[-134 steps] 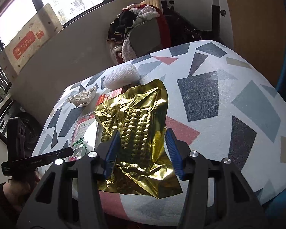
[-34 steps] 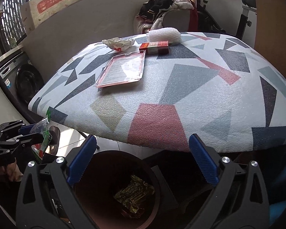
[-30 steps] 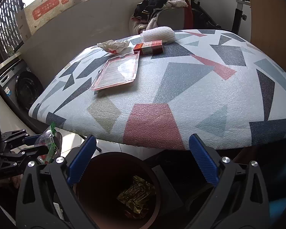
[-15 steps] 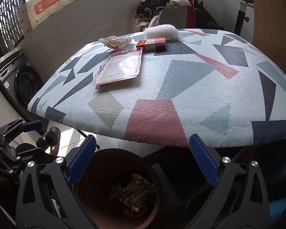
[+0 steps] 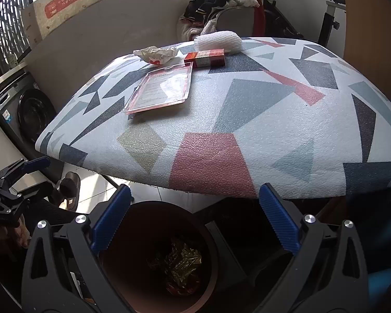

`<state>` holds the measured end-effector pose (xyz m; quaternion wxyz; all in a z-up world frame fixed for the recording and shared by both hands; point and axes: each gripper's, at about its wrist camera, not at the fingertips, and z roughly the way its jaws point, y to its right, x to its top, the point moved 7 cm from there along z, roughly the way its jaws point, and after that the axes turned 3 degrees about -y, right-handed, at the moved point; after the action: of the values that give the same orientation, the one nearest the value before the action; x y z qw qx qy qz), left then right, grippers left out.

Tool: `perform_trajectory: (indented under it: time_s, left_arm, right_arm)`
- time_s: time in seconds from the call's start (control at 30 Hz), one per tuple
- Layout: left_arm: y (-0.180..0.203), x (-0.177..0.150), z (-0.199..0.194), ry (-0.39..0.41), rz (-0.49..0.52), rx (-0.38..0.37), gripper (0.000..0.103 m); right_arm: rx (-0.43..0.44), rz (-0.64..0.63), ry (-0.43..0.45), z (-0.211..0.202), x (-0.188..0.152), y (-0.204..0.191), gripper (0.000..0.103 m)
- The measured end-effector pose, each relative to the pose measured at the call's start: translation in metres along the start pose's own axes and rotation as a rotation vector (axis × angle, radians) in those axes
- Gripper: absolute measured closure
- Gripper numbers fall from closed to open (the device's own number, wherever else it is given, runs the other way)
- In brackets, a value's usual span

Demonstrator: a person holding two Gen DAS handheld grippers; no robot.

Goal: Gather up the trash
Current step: 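Move both open grippers back over the ironing board, then grasp the red-bordered blister card with the left gripper and lift it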

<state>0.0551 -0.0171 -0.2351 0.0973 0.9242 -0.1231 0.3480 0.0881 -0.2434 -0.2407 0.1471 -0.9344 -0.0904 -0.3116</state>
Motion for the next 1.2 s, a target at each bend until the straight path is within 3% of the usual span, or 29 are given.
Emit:
perform_trajectory:
  time_s: [0.13,0.33,0.47,0.73,0.8,1.03,1.2]
  left_arm:
    - [-0.003,0.005,-0.006,0.035,-0.015,0.027,0.013]
    - [-0.012,0.025,-0.006,0.047,-0.054,-0.003,0.013]
    - [-0.015,0.057,0.003,0.043,-0.065,-0.015,0.025]
    - [-0.024,0.121,0.065,-0.043,-0.242,-0.144,0.025]
    - [-0.029,0.129,0.084,-0.067,-0.293,-0.160,0.034]
    - [-0.040,0.140,0.136,-0.138,-0.400,-0.153,0.043]
    - [-0.038,0.145,0.145,-0.122,-0.379,-0.125,0.045]
  right_arm:
    - [-0.004,-0.002,-0.004,0.001,0.000,-0.001,0.006]
    - [-0.006,0.011,-0.009,0.003,0.002,0.000,0.006]
    - [-0.023,0.024,-0.028,0.008,0.002,0.004,0.006]
    - [-0.065,0.060,-0.042,0.012,0.009,0.016,0.006]
    - [-0.075,0.067,-0.040,0.012,0.013,0.020,0.006]
    - [-0.055,0.136,-0.025,0.008,0.023,0.035,0.006]
    - [-0.058,0.154,-0.028,0.010,0.020,0.040,0.006]
